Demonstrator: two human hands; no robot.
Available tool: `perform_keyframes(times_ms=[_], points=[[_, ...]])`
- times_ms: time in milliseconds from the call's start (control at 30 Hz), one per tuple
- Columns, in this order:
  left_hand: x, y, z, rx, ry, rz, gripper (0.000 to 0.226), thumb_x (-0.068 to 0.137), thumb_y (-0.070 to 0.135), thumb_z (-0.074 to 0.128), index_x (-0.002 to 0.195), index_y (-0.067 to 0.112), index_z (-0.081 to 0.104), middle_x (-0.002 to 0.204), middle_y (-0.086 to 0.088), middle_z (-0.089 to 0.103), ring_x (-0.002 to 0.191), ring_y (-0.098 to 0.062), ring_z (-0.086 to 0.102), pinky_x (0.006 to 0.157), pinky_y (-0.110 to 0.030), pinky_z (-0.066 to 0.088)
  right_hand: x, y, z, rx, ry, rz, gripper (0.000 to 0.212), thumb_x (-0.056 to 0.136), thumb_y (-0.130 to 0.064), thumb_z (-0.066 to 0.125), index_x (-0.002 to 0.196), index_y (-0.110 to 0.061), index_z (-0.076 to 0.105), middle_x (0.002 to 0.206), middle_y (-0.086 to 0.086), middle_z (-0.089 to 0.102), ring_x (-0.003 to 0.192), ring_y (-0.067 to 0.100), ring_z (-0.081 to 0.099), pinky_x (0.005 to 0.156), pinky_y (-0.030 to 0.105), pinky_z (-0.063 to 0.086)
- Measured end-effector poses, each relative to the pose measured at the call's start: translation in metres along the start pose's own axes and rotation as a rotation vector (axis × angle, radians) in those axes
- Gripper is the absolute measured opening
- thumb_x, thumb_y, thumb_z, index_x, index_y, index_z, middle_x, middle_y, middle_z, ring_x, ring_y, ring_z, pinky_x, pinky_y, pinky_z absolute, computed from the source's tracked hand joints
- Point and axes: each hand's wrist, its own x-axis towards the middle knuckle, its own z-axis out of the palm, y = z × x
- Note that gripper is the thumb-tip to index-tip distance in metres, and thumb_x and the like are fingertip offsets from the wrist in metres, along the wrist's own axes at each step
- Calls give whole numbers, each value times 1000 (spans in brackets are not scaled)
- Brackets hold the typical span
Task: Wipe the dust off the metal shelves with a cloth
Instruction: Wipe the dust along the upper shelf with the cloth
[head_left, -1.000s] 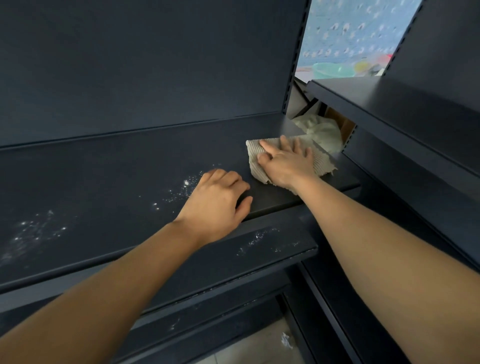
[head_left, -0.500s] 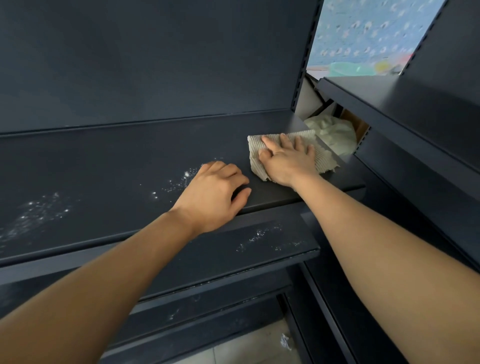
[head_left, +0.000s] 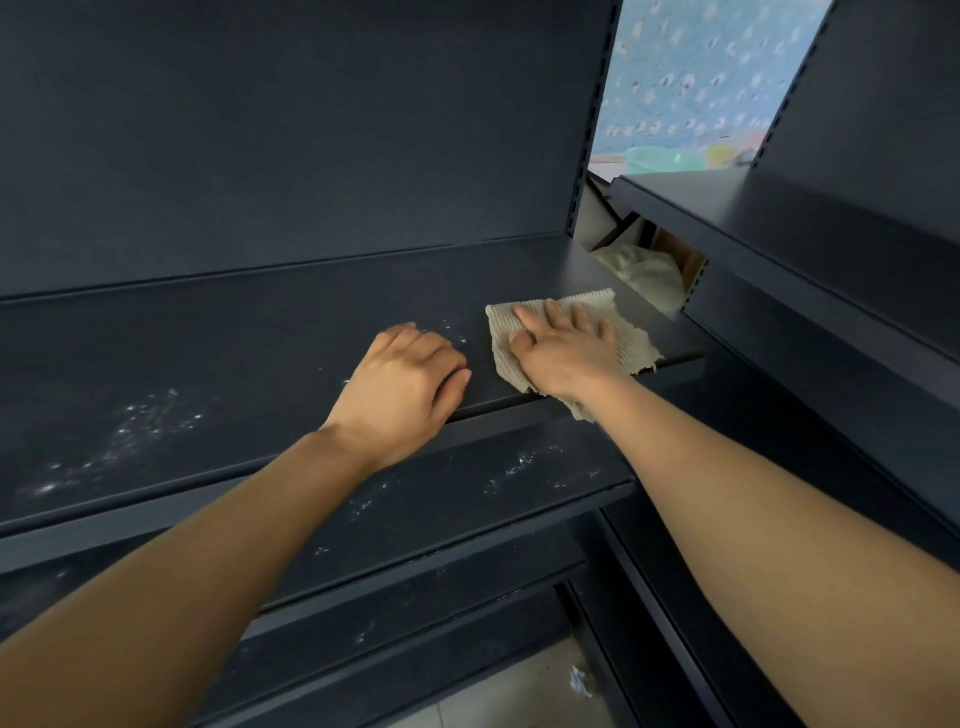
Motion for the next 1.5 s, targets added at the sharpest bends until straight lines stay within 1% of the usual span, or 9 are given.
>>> perform_keyframes(times_ms=[267, 400, 533, 700, 867, 967, 1133, 1333, 1500], points=[[-55, -55, -38, 101, 62, -138, 37, 91, 28, 34, 93, 7, 65, 92, -8, 66, 86, -30, 59, 99, -40, 35, -28, -113, 20, -4, -34, -177, 52, 100, -44, 12, 151, -36, 6, 162, -1, -2, 148, 28, -6, 116, 53, -4], [-65, -70, -43, 105, 44, -208, 43, 90, 29, 29, 92, 6, 65, 92, -9, 66, 86, -32, 59, 97, -41, 37, -34, -137, 24, -1, -36, -203, 52, 100, -44, 12, 151, -37, 6, 162, -2, -2, 148, 27, -6, 116, 53, -6], [-55, -65, -41, 66, 34, -187, 45, 90, 31, 28, 91, 7, 65, 92, -9, 65, 88, -31, 58, 96, -41, 37, -34, -132, 21, 3, -48, -173, 53, 99, -49, 12, 151, -41, 6, 162, -4, -2, 148, 26, -8, 115, 54, -10], [-37, -56, -34, 29, 55, -125, 41, 90, 30, 30, 92, 7, 65, 90, -9, 64, 87, -31, 58, 99, -40, 36, -25, -127, 19, -35, -50, -166, 52, 100, -49, 10, 151, -42, 3, 162, -4, -4, 148, 27, -8, 116, 55, -6], [-20, -58, -28, 46, 76, -112, 31, 90, 22, 39, 92, 5, 65, 91, -9, 65, 86, -31, 59, 100, -41, 36, 2, -109, 18, -24, -12, -177, 51, 99, -48, 11, 150, -42, 7, 162, -4, 1, 148, 25, -4, 116, 54, -3], [-4, -56, -25, 35, 67, -120, 35, 89, 23, 35, 95, 5, 65, 95, -10, 65, 89, -32, 59, 100, -43, 37, 20, -97, 16, -16, 3, -186, 51, 99, -48, 13, 150, -42, 9, 162, -4, 3, 148, 25, -2, 116, 53, -2], [27, -43, -9, 37, -1, -121, 42, 88, 25, 29, 97, 5, 64, 97, -10, 65, 91, -32, 59, 101, -42, 36, 48, -61, 9, 3, 22, -181, 51, 99, -49, 14, 150, -43, 12, 161, -5, 6, 148, 24, 1, 116, 52, -1], [50, -20, 13, 0, -93, -50, 40, 87, 27, 31, 98, 9, 65, 97, -7, 65, 91, -28, 61, 90, -39, 43, 83, 2, -3, 4, 48, -100, 50, 98, -48, 16, 148, -43, 17, 161, -5, 10, 147, 24, 6, 116, 51, 2], [51, -16, 24, -6, -208, -56, 32, 88, 28, 39, 101, 12, 64, 100, -4, 63, 93, -25, 58, 88, -35, 42, 105, 23, -10, 2, 46, -46, 51, 97, -45, 16, 148, -44, 17, 161, -4, 10, 147, 26, 6, 116, 54, 3]])
